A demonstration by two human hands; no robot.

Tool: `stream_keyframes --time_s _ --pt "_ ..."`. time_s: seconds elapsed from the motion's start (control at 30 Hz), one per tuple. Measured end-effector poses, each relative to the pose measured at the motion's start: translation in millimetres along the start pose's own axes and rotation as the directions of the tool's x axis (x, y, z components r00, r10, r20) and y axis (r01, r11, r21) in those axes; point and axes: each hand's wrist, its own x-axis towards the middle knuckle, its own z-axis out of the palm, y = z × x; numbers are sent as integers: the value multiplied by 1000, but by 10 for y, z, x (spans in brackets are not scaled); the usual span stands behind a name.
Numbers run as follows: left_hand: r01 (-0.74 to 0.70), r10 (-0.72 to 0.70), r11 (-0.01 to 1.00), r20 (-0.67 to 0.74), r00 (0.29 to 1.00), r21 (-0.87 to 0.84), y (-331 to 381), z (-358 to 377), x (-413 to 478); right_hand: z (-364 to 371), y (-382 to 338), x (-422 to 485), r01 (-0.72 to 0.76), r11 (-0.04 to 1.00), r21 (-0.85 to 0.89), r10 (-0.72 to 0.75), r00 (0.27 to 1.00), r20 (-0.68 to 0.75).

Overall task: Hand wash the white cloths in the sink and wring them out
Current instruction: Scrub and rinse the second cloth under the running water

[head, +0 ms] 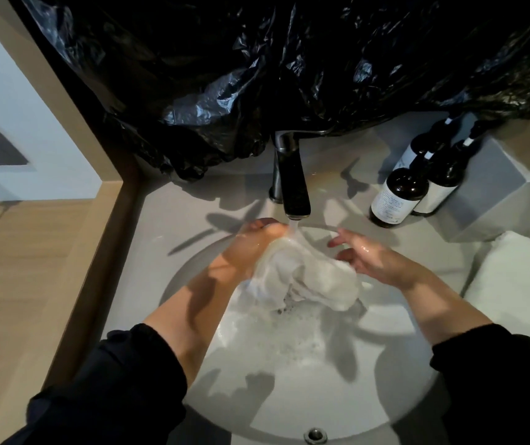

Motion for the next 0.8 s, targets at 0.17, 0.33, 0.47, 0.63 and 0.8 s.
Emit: stream_keyframes --time_s 0.17,0.33,0.47,0.63,0.8 --pt "-38 45 994 -59 997 107 7 109 88 352 -266 12 165 947 -276 -69 943 324" --pt "-20 15 999 -192 981 -27 -34 94 81 518 -232 80 165 904 -395 -117 983 143" --pt "17 -14 998 -45 999 62 -40 9 48 333 -194 12 97 987 -129 -76 984 159" --pt "-63 122 957 -200 972 282 -155 9 -40 254 -334 -105 48 989 143 -79 972 221" --pt "-198 168 969 195 966 150 -404 -70 -177 284 -451 -166 64 964 258 -122 969 215"
